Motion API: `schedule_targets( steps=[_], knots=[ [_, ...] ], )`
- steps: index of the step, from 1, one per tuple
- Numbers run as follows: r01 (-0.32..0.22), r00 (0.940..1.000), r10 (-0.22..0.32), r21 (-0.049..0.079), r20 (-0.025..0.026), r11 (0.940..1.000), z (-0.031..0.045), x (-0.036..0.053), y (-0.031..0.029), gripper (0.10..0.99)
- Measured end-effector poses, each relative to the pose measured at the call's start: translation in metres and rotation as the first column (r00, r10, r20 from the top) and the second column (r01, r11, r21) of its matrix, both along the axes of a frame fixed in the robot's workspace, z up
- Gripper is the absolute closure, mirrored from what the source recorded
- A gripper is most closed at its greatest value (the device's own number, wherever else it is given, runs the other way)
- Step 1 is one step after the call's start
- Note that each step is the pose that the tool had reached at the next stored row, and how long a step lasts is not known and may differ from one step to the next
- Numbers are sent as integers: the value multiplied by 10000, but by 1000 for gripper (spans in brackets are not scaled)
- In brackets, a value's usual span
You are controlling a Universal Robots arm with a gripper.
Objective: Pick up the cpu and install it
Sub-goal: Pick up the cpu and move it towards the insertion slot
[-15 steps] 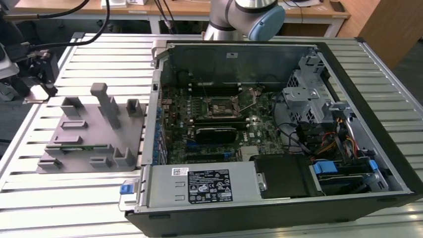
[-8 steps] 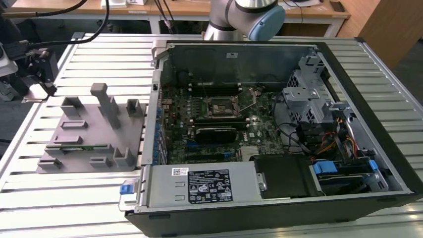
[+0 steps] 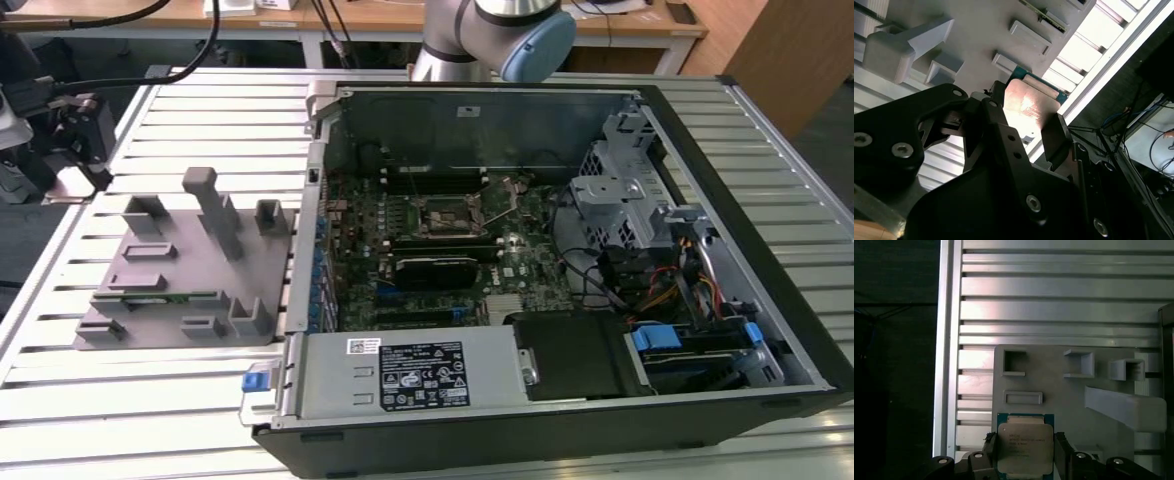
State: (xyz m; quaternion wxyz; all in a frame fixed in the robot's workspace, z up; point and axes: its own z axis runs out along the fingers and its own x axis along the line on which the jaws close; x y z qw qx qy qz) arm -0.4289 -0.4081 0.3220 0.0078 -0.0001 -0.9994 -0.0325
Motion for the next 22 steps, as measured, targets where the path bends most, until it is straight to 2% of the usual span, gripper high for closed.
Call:
schedule_targets(
  steps=[22],
  knots=[
    [0,10000,0,0,-2,10000,113,0,0,545]
  ],
)
